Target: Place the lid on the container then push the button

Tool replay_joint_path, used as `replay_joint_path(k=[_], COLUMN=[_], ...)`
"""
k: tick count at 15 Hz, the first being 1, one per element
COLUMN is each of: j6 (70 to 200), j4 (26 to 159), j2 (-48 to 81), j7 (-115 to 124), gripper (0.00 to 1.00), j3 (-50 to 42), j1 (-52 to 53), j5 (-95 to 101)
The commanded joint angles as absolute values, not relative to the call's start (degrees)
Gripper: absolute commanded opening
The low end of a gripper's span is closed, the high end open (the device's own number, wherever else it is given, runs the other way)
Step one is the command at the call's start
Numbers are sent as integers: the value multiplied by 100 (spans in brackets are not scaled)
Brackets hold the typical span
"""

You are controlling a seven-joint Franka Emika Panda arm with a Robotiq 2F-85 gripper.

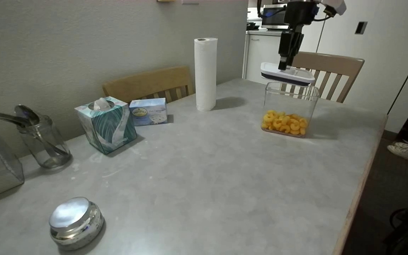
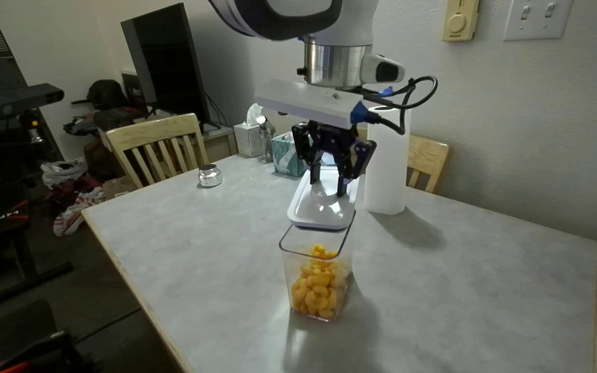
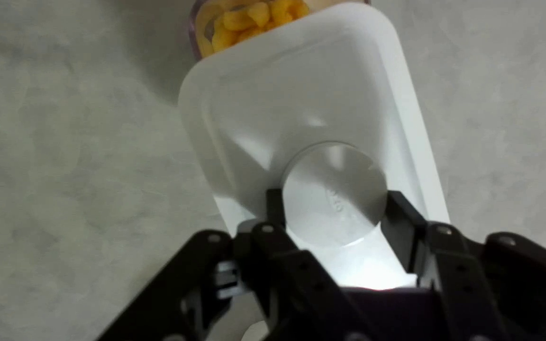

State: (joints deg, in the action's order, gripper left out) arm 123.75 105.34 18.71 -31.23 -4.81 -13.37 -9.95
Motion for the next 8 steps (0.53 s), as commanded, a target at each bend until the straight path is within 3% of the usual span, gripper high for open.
replay_joint_path(k=[1, 8], j6=[12422, 12413], j4=[10633, 10975], j2=[1833, 1756], j7=[-3404, -3735], gripper=[29, 29], j3=[-393, -410], j1=[-1515, -1663], j5=[-1274, -1550])
